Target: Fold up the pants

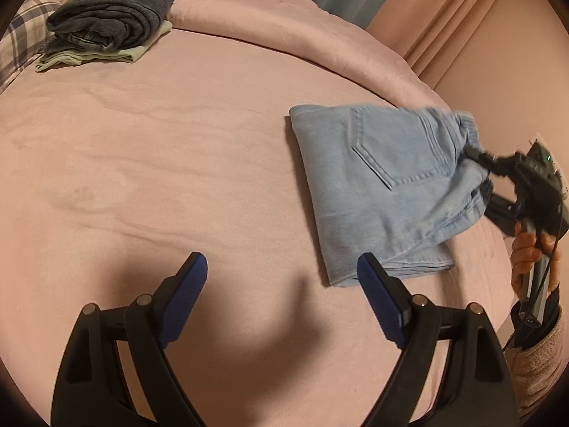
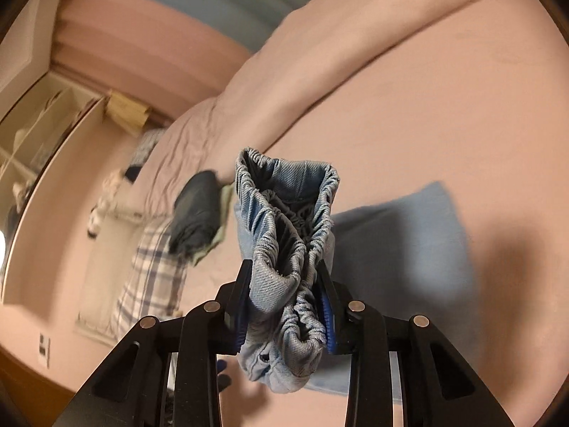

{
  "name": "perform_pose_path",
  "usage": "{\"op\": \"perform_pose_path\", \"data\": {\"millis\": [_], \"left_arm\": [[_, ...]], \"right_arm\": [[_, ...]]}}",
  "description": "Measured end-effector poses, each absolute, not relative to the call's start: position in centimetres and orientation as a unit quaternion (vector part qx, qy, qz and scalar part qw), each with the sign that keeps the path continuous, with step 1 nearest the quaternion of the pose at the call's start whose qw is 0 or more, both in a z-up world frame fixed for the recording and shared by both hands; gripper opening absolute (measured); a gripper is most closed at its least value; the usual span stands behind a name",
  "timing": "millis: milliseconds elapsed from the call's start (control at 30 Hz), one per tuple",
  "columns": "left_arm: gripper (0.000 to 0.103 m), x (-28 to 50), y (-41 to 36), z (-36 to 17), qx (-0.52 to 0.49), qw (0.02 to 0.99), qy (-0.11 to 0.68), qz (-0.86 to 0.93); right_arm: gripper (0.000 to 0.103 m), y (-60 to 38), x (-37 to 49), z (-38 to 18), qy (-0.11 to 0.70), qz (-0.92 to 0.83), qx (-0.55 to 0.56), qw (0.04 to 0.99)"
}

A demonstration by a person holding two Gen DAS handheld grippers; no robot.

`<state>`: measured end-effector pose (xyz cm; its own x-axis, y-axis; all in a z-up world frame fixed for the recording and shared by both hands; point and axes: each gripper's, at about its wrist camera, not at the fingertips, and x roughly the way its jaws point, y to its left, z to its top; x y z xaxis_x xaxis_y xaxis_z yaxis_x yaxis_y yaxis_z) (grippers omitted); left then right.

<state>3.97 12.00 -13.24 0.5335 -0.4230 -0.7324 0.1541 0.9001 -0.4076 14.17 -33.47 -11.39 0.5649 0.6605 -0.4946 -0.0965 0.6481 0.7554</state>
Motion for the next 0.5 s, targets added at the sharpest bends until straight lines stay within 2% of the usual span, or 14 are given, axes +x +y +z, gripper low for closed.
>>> {"op": "perform_pose_path", "data": {"millis": [267,367,400,500], "left_arm": [[0.086,5.4,9.5,-13.0,-0.126,0.859,0.462,-0.182],[0.086,6.2,8.2,-12.6,-0.108,0.860,0.462,-0.189],[0.086,6.5,7.8,-12.4,-0.103,0.860,0.461,-0.192],[0.086,7.7,6.6,-11.6,-0.091,0.862,0.457,-0.198]], "right_arm": [[0.033,-36.3,13.3,-15.7,0.435,0.185,0.375,0.798],[0.035,-36.2,13.6,-16.9,0.459,0.150,0.352,0.801],[0.042,-36.3,13.6,-17.4,0.465,0.145,0.355,0.798],[0.055,-37.0,13.3,-17.4,0.468,0.144,0.368,0.790]]}}
